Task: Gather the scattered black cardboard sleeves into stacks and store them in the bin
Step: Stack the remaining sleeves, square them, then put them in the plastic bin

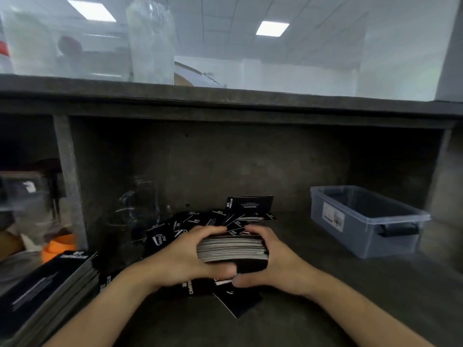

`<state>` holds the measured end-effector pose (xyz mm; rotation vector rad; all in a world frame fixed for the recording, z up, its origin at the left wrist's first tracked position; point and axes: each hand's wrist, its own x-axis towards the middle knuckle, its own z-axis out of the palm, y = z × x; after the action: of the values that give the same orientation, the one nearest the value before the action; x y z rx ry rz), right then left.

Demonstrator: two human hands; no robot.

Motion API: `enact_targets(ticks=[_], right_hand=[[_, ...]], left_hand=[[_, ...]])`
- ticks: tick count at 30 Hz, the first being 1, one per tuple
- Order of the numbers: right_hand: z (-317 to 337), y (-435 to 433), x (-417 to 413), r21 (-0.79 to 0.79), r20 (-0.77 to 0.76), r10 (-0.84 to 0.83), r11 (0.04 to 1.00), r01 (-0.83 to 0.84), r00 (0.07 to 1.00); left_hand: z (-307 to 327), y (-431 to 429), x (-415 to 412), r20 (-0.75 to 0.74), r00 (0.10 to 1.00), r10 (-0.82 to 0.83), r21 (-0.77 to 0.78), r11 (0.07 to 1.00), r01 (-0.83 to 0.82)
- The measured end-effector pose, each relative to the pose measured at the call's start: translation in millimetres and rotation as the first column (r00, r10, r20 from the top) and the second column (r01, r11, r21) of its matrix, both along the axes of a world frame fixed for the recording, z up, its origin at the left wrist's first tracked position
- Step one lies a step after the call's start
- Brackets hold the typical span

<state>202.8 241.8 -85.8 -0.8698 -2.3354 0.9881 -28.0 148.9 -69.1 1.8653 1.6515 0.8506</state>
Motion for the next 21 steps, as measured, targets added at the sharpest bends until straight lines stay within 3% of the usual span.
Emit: enact_targets(ticks=[2, 5, 7, 14, 18, 21], right_hand=[[-5, 0, 0, 0.028, -0.019, 0.045, 0.999, -0.045, 0.999], [-10, 1, -3, 0.114, -0.022, 0.073, 0.991, -0.07, 0.997], [-12, -1, -5, 0.143, -0.056, 0.055, 0.989, -0.047, 0.997], [-6, -11, 1, 0.106, -0.228, -0.009, 0.994, 0.034, 0.974], [8, -15, 14, -0.042, -0.358, -0.045, 0.999, 0.032, 0.933], [18, -24, 15, -0.17, -0.375, 0.016, 0.982, -0.086, 0.927]], left_hand=[[-1, -1, 7, 0.061, 0.995, 0.072, 0.033, 0.997, -0.075], [-10, 6, 13, -0.129, 0.98, 0.153, 0.149, 0.98, -0.134], [-14, 8, 11, -0.141, 0.978, 0.151, 0.135, 0.982, -0.133], [-1, -7, 24, -0.147, 0.955, 0.258, 0.216, 0.95, -0.224], [41, -56, 6, -0.056, 0.934, 0.353, 0.388, 0.87, -0.305], [68, -121, -25, -0.111, 0.866, 0.488, 0.475, 0.791, -0.385]])
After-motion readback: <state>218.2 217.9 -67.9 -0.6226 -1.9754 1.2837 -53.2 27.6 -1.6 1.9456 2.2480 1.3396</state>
